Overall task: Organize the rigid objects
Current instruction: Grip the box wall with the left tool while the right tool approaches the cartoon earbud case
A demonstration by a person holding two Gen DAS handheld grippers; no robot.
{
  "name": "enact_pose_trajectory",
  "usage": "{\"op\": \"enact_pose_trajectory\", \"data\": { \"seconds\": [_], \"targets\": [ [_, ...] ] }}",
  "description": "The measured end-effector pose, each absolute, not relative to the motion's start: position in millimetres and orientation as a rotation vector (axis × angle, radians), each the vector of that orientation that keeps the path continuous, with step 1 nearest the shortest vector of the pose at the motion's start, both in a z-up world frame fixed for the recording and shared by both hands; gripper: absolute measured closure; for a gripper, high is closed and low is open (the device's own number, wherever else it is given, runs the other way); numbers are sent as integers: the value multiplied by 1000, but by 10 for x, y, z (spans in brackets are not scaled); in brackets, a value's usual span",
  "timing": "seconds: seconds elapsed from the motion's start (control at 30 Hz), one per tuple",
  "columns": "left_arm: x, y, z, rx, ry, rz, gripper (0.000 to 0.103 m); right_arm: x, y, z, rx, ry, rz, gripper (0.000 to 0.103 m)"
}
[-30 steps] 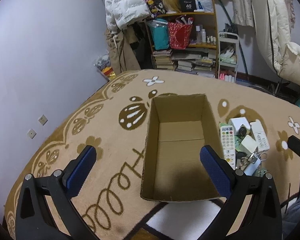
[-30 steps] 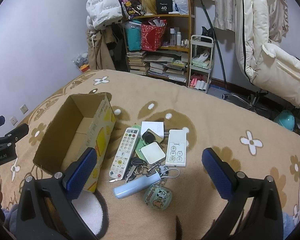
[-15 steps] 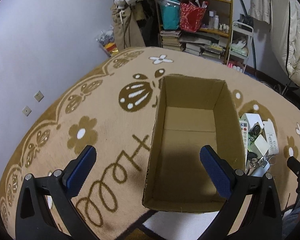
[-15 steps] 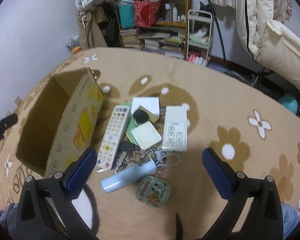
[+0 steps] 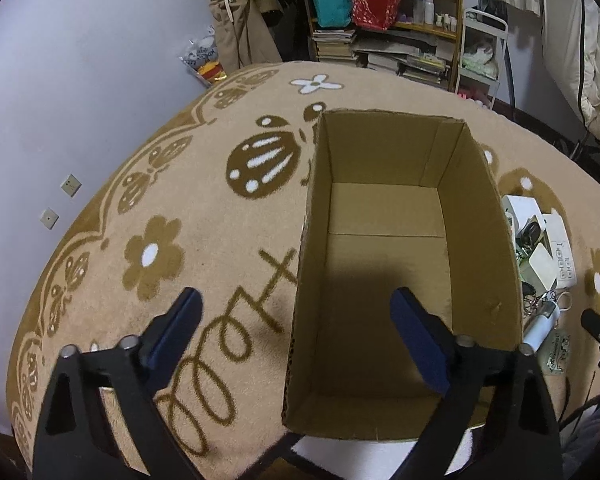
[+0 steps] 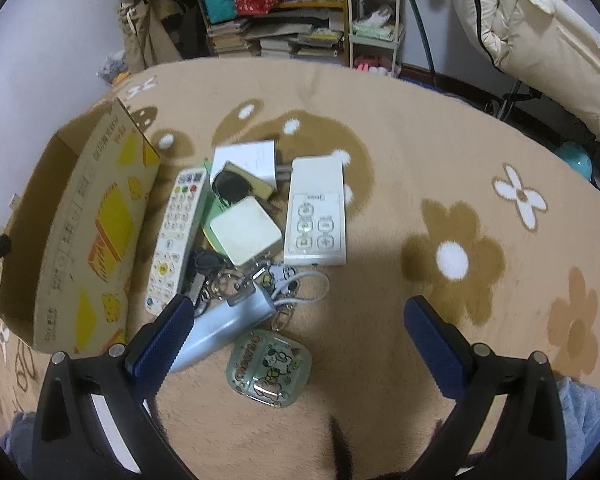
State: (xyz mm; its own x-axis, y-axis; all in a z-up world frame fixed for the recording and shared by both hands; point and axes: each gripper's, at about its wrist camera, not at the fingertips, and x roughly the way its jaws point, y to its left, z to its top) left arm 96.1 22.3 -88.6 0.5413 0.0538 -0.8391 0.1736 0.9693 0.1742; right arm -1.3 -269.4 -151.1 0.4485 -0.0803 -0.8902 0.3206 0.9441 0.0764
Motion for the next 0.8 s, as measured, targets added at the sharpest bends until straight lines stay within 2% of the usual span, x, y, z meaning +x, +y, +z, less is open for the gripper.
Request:
{"op": "enact_pose_trajectory", "data": {
  "seconds": [0.27, 0.33, 0.4, 0.8],
  "targets": [
    [1092, 262, -1109, 257, 1084, -60, 28, 2, -2645, -1698, 206, 1151, -264, 0],
    [1116, 272, -1155, 257, 1104, -62, 39, 5, -2634, -1763, 208, 1178, -259, 0],
    [1151, 306, -1213, 247, 1140, -68, 61, 12, -2627, -1813, 207, 1202, -255, 0],
    [1198, 399, -1357, 195, 1226, -59, 83, 47, -2458, -2018, 146, 1296, -277, 0]
  ]
}}
